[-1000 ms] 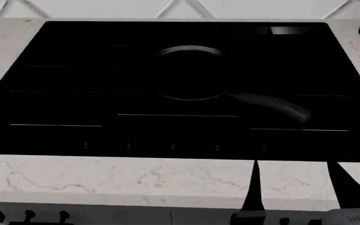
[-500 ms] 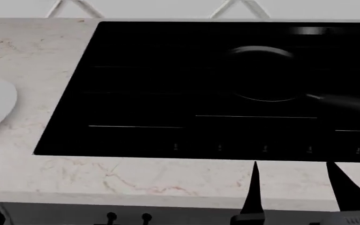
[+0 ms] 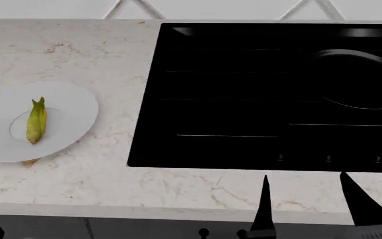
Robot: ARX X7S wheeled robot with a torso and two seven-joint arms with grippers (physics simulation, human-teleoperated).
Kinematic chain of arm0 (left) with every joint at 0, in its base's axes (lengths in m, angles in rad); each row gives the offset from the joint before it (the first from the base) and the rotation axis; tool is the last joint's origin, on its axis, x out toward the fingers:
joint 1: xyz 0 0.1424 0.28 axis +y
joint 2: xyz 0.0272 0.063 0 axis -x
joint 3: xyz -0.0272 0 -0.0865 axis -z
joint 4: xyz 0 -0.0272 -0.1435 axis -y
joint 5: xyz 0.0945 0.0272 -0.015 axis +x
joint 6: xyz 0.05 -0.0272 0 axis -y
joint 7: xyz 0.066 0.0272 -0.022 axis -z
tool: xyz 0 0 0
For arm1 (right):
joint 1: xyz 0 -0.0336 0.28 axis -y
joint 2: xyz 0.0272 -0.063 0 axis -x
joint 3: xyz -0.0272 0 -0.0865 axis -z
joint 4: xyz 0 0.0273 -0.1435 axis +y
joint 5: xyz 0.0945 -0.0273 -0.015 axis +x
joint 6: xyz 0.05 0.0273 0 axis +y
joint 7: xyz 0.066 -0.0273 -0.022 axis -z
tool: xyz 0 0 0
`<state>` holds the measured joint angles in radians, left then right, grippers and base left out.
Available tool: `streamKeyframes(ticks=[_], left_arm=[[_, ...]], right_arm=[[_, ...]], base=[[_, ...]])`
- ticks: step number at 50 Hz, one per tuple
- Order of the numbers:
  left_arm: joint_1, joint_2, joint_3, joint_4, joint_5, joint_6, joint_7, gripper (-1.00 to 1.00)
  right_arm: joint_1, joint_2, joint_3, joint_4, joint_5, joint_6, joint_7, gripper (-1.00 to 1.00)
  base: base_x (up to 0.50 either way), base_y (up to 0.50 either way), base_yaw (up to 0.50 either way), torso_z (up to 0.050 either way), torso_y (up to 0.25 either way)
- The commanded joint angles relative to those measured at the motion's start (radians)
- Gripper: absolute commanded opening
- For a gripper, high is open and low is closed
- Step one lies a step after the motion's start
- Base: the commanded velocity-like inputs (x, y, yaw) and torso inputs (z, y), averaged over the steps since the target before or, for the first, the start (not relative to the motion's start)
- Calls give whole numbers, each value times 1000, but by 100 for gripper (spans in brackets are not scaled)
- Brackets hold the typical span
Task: Pick the corn from the plate and place it in the pan.
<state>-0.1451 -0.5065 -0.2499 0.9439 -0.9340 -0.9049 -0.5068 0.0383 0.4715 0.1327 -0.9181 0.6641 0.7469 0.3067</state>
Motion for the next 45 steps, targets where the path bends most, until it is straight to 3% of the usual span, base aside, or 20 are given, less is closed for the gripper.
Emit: streamKeyframes(ticks=[1,14,33,45], left_arm=[[-4,-2,8,-1,-12,2,-11,100],[-21,-17,4,-15,-14,5,-22,100],[-51,-28,22,-16,-33,-4,-42,100],[-61,-30,34,-28,-58,-16,-56,100]], right_arm=[[23,10,6,2,27,41,30,100],[95,89,2,-68,49,110,56,100],[113,94,3,-49,75,102,70,100],[103,97,6,-47,90,89,70,100]], base=[[0,0,0,0,0],[16,0,0,0,0],[499,0,0,0,0],[111,0,0,0,0]])
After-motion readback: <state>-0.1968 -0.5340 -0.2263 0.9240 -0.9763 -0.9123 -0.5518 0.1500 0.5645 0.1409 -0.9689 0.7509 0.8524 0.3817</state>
